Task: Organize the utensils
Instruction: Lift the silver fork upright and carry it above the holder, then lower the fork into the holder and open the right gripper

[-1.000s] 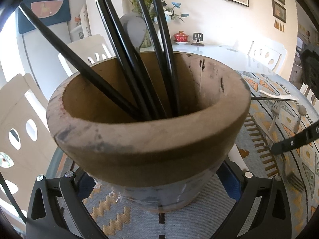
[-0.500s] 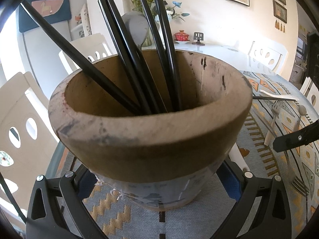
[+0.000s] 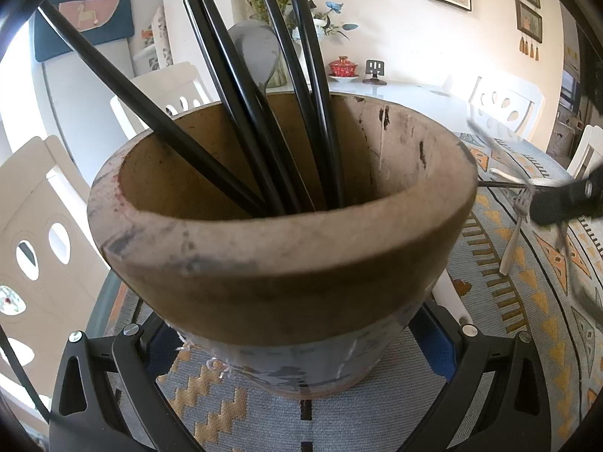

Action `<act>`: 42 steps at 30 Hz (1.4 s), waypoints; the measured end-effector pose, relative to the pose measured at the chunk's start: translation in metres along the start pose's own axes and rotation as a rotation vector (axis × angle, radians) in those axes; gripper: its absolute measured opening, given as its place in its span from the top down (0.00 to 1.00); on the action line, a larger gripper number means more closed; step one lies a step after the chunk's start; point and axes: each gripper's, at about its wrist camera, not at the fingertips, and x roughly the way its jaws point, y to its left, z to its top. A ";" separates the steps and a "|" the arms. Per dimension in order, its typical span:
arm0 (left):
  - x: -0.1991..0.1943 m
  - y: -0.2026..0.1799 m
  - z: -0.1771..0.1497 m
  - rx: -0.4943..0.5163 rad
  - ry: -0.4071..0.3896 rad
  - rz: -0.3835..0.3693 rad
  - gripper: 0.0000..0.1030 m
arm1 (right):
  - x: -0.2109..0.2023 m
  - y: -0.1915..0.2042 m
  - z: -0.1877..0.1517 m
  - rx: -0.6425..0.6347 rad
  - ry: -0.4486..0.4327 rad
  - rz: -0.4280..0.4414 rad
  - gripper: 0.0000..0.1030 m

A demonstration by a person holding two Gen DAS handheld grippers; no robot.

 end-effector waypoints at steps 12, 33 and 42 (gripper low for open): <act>0.000 0.002 -0.003 -0.008 0.005 -0.003 0.01 | -0.032 0.065 0.037 -0.121 -0.154 0.110 0.95; -0.004 0.014 -0.005 -0.028 -0.003 -0.026 0.01 | -0.021 0.148 0.070 -0.343 -0.377 0.231 0.95; -0.004 0.018 -0.005 -0.025 -0.003 -0.029 0.01 | 0.000 0.147 0.064 -0.372 -0.386 0.240 0.95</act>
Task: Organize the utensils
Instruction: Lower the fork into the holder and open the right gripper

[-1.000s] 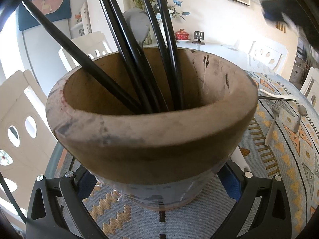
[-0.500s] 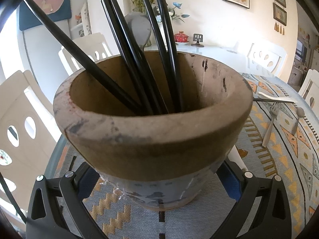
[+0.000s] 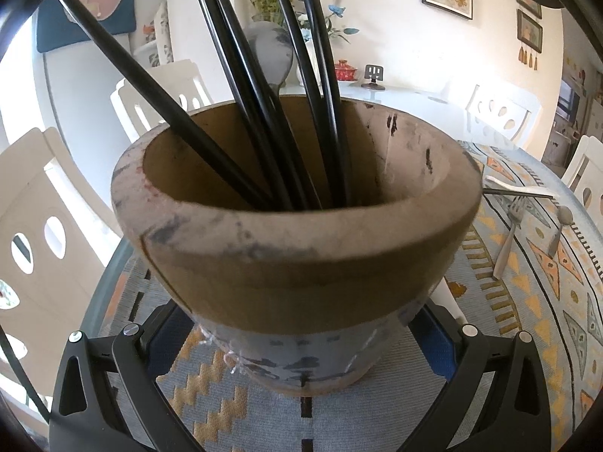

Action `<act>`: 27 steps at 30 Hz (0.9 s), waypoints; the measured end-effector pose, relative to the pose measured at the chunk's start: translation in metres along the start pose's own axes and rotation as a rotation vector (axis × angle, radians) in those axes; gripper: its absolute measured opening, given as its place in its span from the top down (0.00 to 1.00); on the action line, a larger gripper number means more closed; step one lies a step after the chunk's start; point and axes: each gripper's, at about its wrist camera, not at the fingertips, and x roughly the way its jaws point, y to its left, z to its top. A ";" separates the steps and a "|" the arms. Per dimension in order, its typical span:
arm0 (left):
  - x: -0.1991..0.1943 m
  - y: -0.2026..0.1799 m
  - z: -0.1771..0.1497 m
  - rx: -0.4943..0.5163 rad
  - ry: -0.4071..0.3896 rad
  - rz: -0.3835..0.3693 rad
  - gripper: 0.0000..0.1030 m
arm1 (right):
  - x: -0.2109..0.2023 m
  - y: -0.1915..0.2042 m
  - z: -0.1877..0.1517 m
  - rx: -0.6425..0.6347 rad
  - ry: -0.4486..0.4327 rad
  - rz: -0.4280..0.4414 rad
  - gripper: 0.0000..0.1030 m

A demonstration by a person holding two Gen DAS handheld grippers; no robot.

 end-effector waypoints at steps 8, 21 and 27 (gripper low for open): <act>0.003 -0.006 0.002 0.006 0.009 0.004 0.01 | 0.000 -0.008 -0.003 0.022 0.016 -0.001 0.95; 0.005 -0.012 0.002 0.014 0.014 0.010 0.01 | -0.024 -0.034 0.003 0.117 0.004 -0.047 0.93; 0.007 -0.012 0.001 0.015 0.016 0.011 0.01 | -0.039 -0.035 0.004 0.145 -0.027 -0.027 0.88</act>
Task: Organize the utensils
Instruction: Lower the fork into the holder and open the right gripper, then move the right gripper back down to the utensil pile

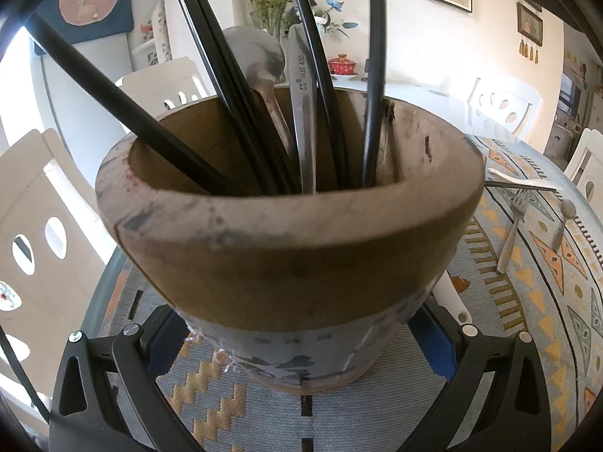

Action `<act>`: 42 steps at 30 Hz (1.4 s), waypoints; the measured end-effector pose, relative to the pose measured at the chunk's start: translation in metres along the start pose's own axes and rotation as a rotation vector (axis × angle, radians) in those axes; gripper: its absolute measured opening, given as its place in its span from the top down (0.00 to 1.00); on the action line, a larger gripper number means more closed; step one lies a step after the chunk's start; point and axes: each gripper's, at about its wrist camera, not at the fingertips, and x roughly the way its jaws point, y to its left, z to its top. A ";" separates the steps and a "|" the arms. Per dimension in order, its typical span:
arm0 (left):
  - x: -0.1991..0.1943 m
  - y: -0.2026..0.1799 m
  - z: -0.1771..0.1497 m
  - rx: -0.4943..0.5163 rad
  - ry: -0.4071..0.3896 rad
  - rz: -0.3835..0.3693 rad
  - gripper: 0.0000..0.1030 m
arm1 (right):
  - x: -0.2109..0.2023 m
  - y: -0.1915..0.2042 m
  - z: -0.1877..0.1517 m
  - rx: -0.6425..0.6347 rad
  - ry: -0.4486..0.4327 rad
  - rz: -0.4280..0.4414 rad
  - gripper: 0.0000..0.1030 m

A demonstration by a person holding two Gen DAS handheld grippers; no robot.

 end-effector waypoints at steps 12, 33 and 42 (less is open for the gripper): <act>0.001 0.000 0.001 0.006 0.002 0.005 0.01 | -0.036 -0.036 -0.008 0.127 -0.010 -0.086 0.64; -0.010 -0.009 0.002 0.038 -0.052 0.042 0.01 | -0.109 -0.146 -0.055 0.496 0.085 -0.324 0.62; -0.023 -0.017 0.007 0.072 -0.166 0.084 0.01 | -0.097 -0.157 -0.105 0.556 0.234 -0.381 0.60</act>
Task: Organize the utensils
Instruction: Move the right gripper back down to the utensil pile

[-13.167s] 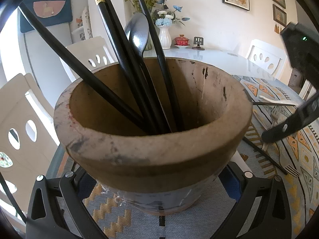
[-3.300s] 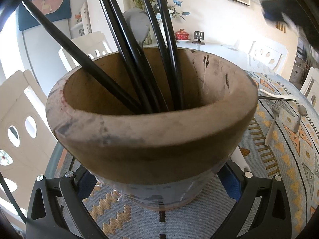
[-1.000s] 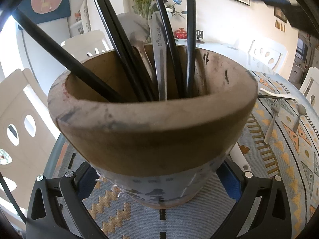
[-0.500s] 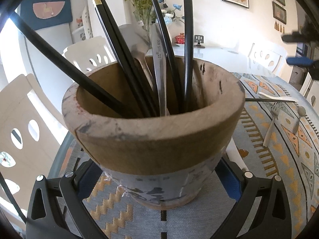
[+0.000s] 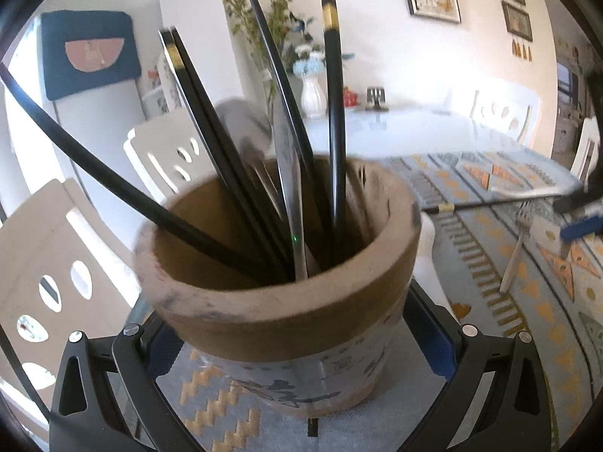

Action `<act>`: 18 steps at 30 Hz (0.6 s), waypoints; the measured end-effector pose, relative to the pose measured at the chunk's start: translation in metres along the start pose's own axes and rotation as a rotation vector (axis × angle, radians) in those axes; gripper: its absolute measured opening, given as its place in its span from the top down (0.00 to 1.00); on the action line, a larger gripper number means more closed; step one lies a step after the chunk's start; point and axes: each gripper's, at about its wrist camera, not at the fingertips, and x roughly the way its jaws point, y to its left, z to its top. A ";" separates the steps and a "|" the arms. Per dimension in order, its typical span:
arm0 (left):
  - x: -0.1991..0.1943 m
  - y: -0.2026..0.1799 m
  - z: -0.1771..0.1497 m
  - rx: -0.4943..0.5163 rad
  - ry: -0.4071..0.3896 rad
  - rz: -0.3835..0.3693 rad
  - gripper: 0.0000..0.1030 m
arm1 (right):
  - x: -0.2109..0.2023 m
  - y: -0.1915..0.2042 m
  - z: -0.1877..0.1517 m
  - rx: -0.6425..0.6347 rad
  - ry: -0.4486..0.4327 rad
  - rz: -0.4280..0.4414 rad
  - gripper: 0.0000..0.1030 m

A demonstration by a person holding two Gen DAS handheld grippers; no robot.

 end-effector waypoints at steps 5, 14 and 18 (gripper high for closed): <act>-0.028 0.011 0.012 -0.106 -0.221 -0.016 0.01 | 0.010 -0.003 -0.009 -0.008 0.032 -0.021 0.60; -0.004 0.019 0.006 -0.200 -0.152 -0.062 0.00 | 0.015 -0.014 -0.019 -0.003 0.045 -0.084 0.60; -0.009 0.020 0.003 -0.186 -0.155 -0.057 0.00 | 0.019 -0.027 -0.030 0.005 0.021 -0.079 0.58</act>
